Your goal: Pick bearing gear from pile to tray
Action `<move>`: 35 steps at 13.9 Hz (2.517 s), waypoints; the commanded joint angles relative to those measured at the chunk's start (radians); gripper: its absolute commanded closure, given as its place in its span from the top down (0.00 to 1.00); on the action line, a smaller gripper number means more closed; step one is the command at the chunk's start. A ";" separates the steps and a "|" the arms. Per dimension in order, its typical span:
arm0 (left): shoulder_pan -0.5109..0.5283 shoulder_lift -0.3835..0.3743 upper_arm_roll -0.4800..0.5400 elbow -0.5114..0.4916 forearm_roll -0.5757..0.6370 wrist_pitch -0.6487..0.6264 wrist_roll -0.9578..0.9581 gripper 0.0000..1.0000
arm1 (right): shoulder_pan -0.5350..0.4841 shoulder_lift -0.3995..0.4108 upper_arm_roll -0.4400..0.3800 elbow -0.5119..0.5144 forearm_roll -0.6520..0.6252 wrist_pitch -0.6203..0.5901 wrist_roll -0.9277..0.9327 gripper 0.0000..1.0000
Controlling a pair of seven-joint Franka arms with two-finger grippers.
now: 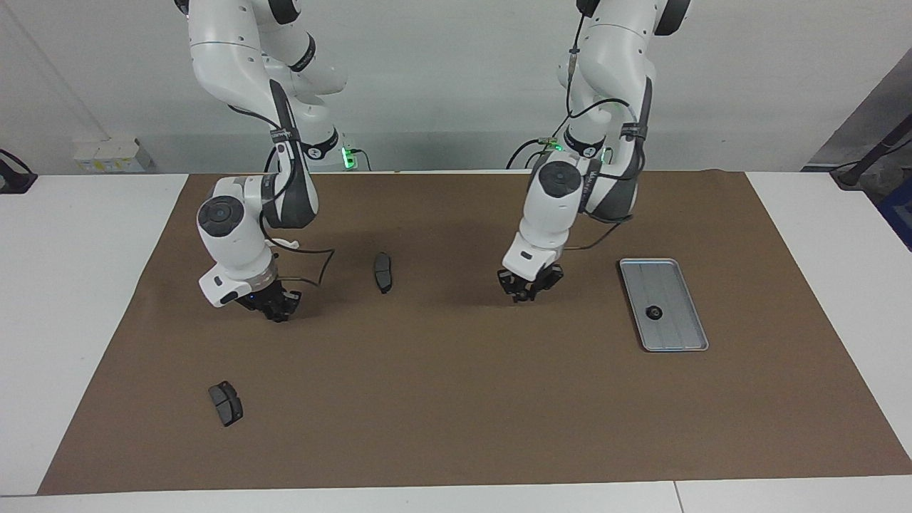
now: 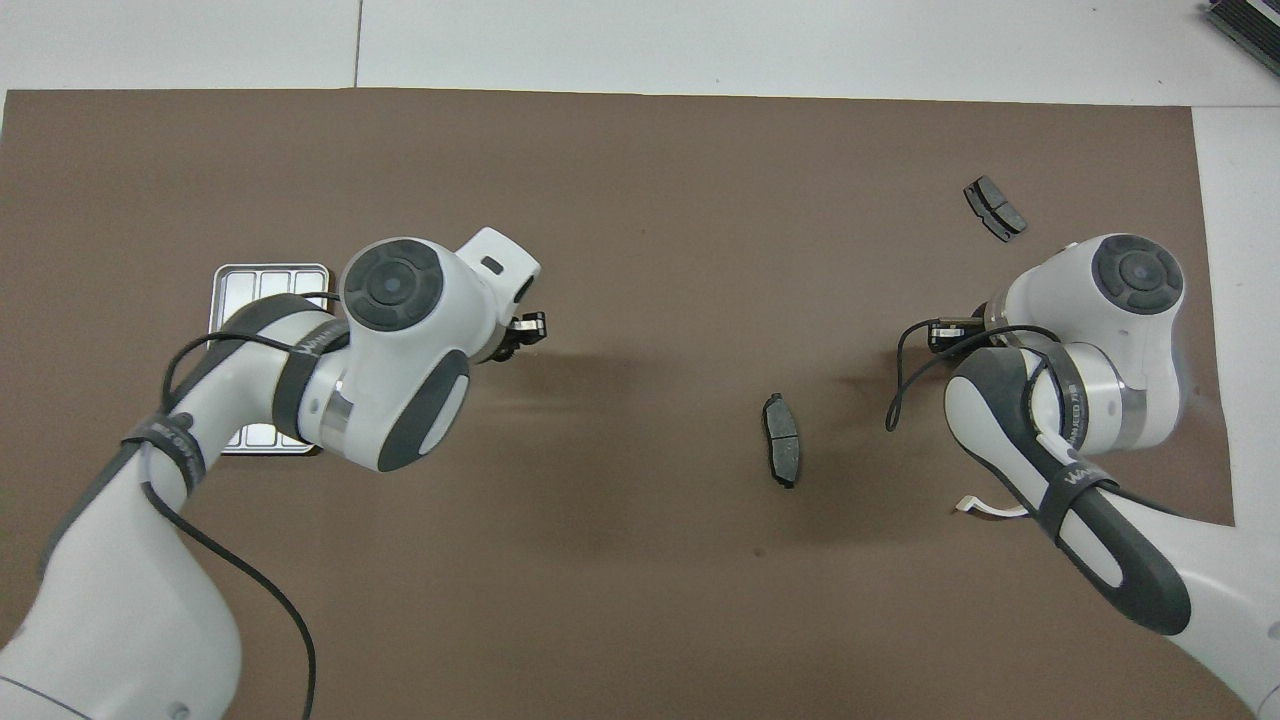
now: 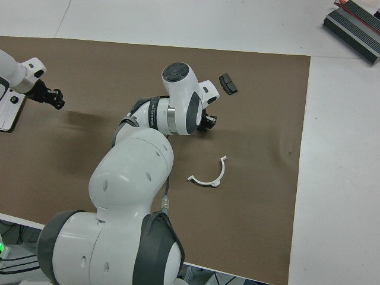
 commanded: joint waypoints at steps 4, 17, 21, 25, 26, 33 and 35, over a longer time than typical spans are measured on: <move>0.340 -0.038 -0.013 -0.024 0.011 -0.091 0.417 0.12 | -0.001 -0.063 0.017 0.000 0.006 0.005 0.042 0.00; 0.396 -0.086 -0.015 -0.091 0.007 -0.076 0.581 1.00 | 0.489 0.030 0.100 0.167 0.003 0.017 0.876 0.02; 0.224 -0.084 -0.015 -0.088 0.007 -0.036 0.260 1.00 | 0.569 0.165 0.097 0.304 -0.011 0.022 0.965 0.05; 0.083 -0.081 -0.015 -0.100 0.007 0.070 -0.048 1.00 | 0.611 0.227 0.097 0.342 -0.037 0.077 1.005 0.22; 0.051 -0.078 -0.015 -0.100 0.007 0.102 -0.116 1.00 | 0.611 0.227 0.097 0.342 -0.039 0.071 1.007 0.47; -0.043 -0.041 -0.015 -0.100 0.007 0.308 -0.317 0.94 | 0.507 0.081 0.095 0.264 -0.053 0.013 0.894 1.00; -0.095 -0.009 -0.013 -0.100 0.007 0.363 -0.365 0.92 | 0.451 -0.012 0.095 0.174 -0.051 0.013 0.822 1.00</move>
